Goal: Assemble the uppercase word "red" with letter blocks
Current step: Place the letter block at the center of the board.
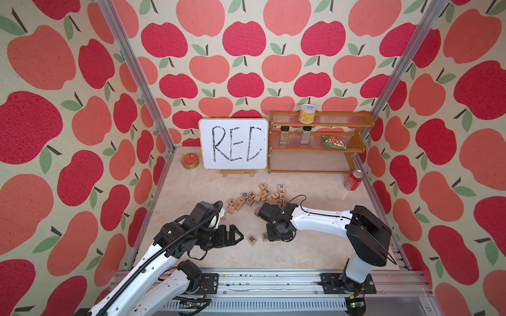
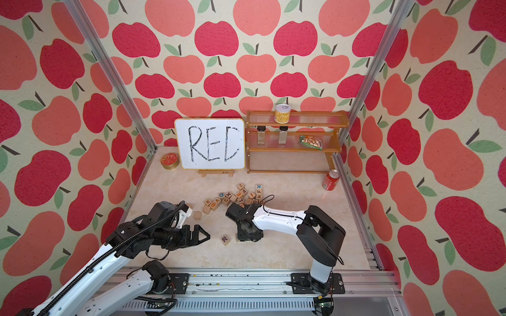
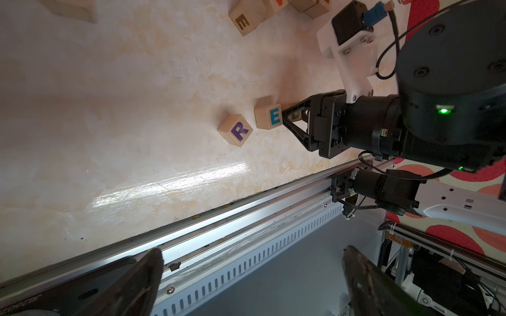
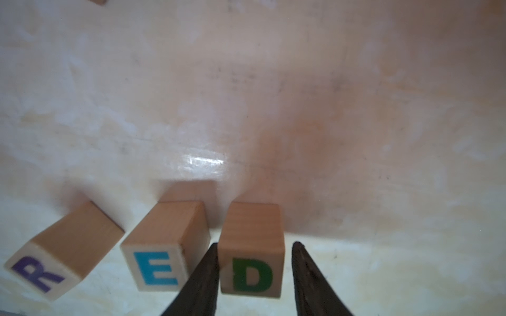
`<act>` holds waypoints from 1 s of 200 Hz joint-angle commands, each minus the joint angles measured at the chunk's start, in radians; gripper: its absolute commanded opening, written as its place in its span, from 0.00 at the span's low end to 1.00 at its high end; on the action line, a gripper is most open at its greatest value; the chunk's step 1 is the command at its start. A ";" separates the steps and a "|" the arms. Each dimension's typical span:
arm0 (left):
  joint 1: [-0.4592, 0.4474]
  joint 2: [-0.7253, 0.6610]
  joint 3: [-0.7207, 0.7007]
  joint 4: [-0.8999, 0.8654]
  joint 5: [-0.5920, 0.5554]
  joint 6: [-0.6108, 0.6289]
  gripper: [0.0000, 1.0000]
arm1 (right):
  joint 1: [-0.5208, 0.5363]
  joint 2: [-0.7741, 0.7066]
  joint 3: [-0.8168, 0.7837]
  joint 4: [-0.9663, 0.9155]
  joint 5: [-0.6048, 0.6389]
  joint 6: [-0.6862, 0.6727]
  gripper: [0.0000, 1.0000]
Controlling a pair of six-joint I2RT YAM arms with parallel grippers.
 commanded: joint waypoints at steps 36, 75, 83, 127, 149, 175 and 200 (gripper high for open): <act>0.006 0.027 -0.013 0.010 -0.004 0.005 1.00 | 0.003 -0.090 0.036 -0.093 0.050 -0.006 0.45; 0.008 0.080 -0.021 0.047 0.014 -0.077 0.99 | -0.004 -0.172 0.029 -0.140 0.070 -0.009 0.47; 0.007 0.088 -0.030 0.064 0.021 -0.101 0.99 | -0.006 -0.189 0.026 -0.149 0.072 -0.010 0.47; 0.007 0.105 -0.097 0.126 0.021 -0.200 0.93 | -0.022 -0.264 0.023 -0.183 0.071 -0.032 0.59; 0.003 0.126 -0.134 0.145 0.016 -0.223 0.89 | -0.032 -0.287 0.029 -0.200 0.069 -0.054 0.68; -0.011 0.167 -0.171 0.162 -0.010 -0.246 0.79 | -0.041 -0.317 0.027 -0.208 0.065 -0.070 0.87; -0.027 0.226 -0.180 0.193 -0.027 -0.252 0.67 | -0.054 -0.346 0.013 -0.210 0.057 -0.073 0.99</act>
